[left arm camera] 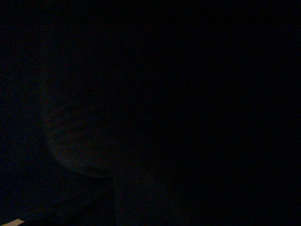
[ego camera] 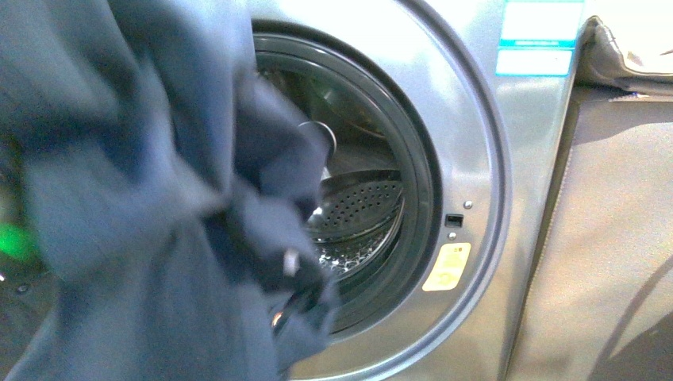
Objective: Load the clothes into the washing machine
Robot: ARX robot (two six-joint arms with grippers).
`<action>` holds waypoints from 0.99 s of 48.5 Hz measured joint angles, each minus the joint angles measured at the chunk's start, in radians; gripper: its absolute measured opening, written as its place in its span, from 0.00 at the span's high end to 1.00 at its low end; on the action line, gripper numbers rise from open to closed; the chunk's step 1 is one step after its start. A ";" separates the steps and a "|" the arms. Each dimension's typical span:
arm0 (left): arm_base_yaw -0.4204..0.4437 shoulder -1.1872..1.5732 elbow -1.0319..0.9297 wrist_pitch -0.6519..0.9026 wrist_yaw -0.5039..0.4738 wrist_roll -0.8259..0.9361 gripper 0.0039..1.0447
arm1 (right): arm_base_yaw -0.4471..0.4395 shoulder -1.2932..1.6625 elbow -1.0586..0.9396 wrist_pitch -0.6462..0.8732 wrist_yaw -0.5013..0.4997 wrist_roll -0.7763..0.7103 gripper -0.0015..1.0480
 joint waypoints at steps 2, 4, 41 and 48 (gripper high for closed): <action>0.000 0.027 0.010 0.002 -0.003 -0.001 0.94 | -0.008 -0.018 -0.027 0.010 -0.009 0.000 0.98; -0.001 0.056 0.021 0.009 -0.006 -0.001 0.94 | -0.019 -0.038 -0.063 0.021 -0.019 0.000 0.98; 0.026 0.685 0.756 -0.129 -0.138 0.102 0.94 | -0.169 -0.335 -0.388 0.029 -0.162 0.000 0.98; 0.037 0.753 0.894 -0.198 -0.175 0.108 0.94 | -0.169 -0.372 -0.403 0.009 -0.162 0.000 0.98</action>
